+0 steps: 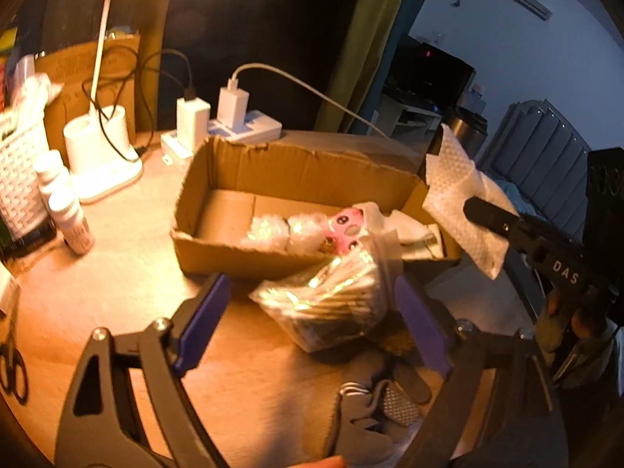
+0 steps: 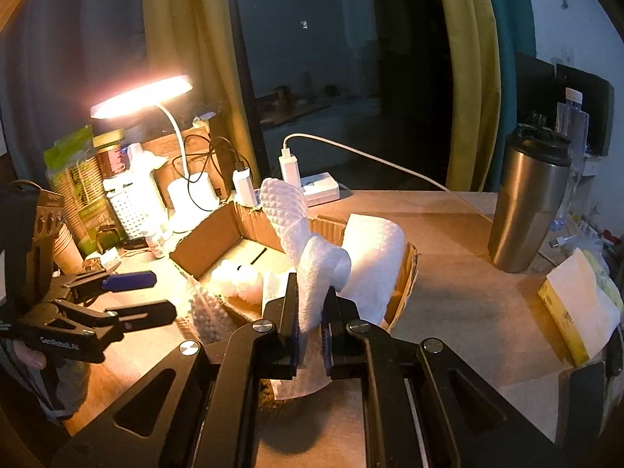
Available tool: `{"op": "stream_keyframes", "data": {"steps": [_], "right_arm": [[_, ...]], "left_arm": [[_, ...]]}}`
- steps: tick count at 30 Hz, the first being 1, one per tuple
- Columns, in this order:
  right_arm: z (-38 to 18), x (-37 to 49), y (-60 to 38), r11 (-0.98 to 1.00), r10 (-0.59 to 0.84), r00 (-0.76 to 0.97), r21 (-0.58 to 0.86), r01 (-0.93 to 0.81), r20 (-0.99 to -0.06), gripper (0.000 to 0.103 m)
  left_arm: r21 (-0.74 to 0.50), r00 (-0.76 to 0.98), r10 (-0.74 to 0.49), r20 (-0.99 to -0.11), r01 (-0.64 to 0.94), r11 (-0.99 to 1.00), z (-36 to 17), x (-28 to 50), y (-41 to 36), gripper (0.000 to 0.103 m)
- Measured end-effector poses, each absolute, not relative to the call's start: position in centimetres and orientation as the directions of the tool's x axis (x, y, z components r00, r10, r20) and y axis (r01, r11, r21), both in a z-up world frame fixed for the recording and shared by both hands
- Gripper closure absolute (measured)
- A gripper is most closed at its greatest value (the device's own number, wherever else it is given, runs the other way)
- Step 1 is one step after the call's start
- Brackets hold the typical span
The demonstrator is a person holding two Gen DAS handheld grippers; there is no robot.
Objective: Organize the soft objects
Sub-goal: 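Grasp the plastic bag of cotton swabs with the left tool, then carry the cotton swab bag into the box and open the left tool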
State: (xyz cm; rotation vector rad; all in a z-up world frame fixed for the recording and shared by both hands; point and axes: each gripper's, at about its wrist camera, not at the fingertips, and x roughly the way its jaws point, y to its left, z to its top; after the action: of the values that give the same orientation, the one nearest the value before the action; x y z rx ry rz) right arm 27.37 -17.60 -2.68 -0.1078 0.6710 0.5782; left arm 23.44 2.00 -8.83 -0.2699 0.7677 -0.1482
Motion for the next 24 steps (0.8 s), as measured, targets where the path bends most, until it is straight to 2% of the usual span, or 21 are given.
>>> {"op": "stream_keyframes", "data": {"steps": [15, 20, 24], "right_arm": [[-2.5, 26.8, -18.6, 0.838, 0.478, 0.633, 0.100, -0.537, -0.608, 0.093], [-2.5, 26.8, -18.5, 0.838, 0.478, 0.633, 0.100, -0.537, -0.609, 0.093], [-2.3, 26.6, -18.4, 0.836, 0.478, 0.633, 0.095, -0.540, -0.610, 0.093]], "left_arm": [[-0.308, 0.668, -0.243, -0.703, 0.021, 0.951, -11.7, 25.7, 0.0, 0.015], [-0.302, 0.672, -0.252, -0.697, 0.045, 0.952, -11.8, 25.7, -0.2, 0.028], [-0.302, 0.674, -0.263, -0.691, 0.062, 0.951, -11.6, 25.5, -0.2, 0.031]]}}
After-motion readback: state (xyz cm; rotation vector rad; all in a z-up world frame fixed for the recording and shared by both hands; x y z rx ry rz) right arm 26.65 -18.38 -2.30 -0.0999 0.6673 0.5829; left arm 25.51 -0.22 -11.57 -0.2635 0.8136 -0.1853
